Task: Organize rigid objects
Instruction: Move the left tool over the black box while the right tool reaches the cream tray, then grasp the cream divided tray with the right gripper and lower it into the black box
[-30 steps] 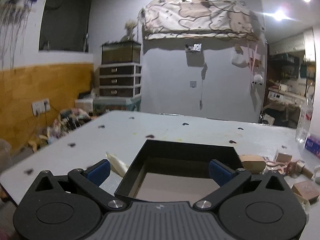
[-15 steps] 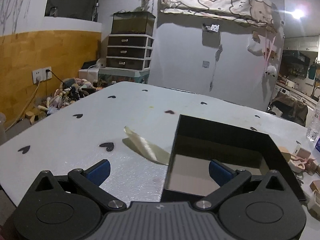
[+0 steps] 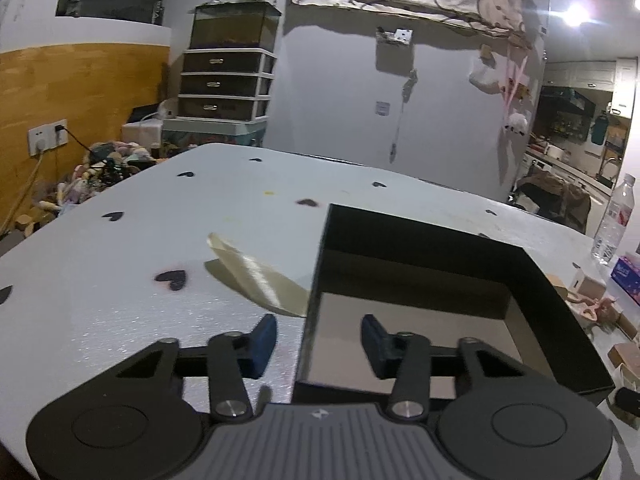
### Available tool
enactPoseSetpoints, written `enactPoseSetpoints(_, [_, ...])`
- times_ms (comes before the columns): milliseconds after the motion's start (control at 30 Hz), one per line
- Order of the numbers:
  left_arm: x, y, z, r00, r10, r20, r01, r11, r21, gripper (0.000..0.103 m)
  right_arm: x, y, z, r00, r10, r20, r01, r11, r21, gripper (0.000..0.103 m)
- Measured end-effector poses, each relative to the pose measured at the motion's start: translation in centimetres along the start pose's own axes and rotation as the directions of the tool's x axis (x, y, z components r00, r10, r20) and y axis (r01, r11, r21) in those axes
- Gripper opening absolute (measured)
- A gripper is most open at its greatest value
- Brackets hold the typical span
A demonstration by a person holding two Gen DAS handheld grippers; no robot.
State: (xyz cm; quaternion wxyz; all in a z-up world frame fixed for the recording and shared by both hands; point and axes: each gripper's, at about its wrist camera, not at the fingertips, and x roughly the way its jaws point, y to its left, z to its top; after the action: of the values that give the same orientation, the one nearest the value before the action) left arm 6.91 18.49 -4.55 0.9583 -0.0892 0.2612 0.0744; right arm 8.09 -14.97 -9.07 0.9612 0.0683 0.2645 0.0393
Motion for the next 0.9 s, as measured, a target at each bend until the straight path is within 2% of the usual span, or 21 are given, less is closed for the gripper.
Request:
enactPoseSetpoints(67, [0.3, -0.2, 0.1, 1.0, -0.005, 0.0, 0.005, 1.0, 0.004, 0.03, 0.3, -0.1, 0.1, 1.0, -0.017, -0.013, 0.017, 1.0, 0.006, 0.1])
enactPoseSetpoints(200, [0.7, -0.3, 0.0, 1.0, 0.02, 0.009, -0.02, 1.0, 0.019, 0.023, 0.7, 0.3, 0.4, 0.999, -0.046, -0.022, 0.046, 0.999, -0.008, 0.095])
enactPoseSetpoints(300, [0.9, 0.1, 0.1, 1.0, 0.014, 0.014, -0.014, 1.0, 0.019, 0.016, 0.9, 0.9, 0.4, 0.997, -0.076, -0.02, 0.075, 0.996, -0.047, 0.082])
enactPoseSetpoints(367, [0.9, 0.3, 0.1, 1.0, 0.007, 0.015, -0.008, 1.0, 0.027, 0.012, 0.8, 1.2, 0.4, 0.997, -0.082, -0.016, 0.081, 0.994, -0.071, 0.066])
enactPoseSetpoints(467, [1.0, 0.4, 0.1, 1.0, 0.005, 0.023, -0.006, 0.999, 0.046, 0.008, 0.7, 1.2, 0.4, 0.997, -0.069, -0.018, 0.067, 0.995, -0.078, 0.066])
enactPoseSetpoints(600, [1.2, 0.6, 0.2, 1.0, -0.002, 0.03, 0.001, 0.998, 0.057, 0.003, 0.0, 1.1, 0.8, 1.0, -0.012, -0.02, 0.01, 0.997, -0.071, 0.066])
enactPoseSetpoints(900, [1.3, 0.8, 0.1, 0.999, -0.015, 0.038, 0.013, 0.998, 0.062, 0.003, -2.6, 1.8, 5.3, 0.987, 0.13, 0.09, -0.125, 0.991, -0.055, 0.066])
